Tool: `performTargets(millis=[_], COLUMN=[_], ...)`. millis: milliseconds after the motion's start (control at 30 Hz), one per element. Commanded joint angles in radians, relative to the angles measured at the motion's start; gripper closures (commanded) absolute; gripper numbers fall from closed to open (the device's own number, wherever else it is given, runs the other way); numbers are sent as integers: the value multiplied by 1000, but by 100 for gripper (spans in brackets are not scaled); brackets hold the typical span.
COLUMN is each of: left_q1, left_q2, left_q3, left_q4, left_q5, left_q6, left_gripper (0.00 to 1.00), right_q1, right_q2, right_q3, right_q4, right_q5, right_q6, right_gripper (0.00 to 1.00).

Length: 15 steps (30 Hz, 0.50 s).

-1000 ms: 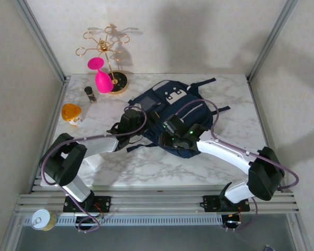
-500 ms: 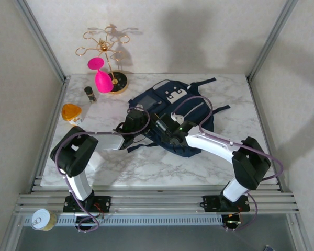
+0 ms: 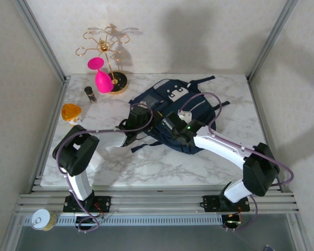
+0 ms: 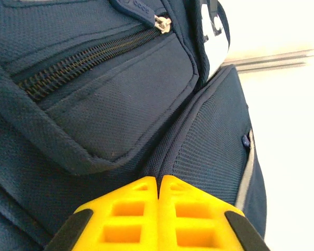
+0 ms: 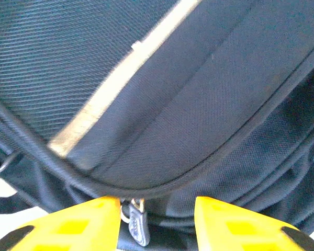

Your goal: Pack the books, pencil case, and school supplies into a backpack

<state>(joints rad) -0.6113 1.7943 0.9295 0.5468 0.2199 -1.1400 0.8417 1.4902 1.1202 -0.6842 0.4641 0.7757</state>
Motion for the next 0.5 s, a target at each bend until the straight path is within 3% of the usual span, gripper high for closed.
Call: performTargets(millis=[0,233,333,467], left_q1=[-10,-15,-15,-19], left_q2=[-25,-9,-2,3], left_q3=[40,46,50,51], left_q4=[-4,-2,-4,-8], left_q5=[-16,-3,3,-7], left_q6=[22,23,26,32], left_gripper=[100,100,100,100], right_q1=[-4,-49,-70,-120], right_q2=[-24,-15,-62,-92], right_q3=[-25,-43,-75,-151], right_q4=[61,67,77,180], right_q5=[-128,-212,-214,-386], right_q6=[-111,-147,-148,-235], right_gripper=[59,60,54,56])
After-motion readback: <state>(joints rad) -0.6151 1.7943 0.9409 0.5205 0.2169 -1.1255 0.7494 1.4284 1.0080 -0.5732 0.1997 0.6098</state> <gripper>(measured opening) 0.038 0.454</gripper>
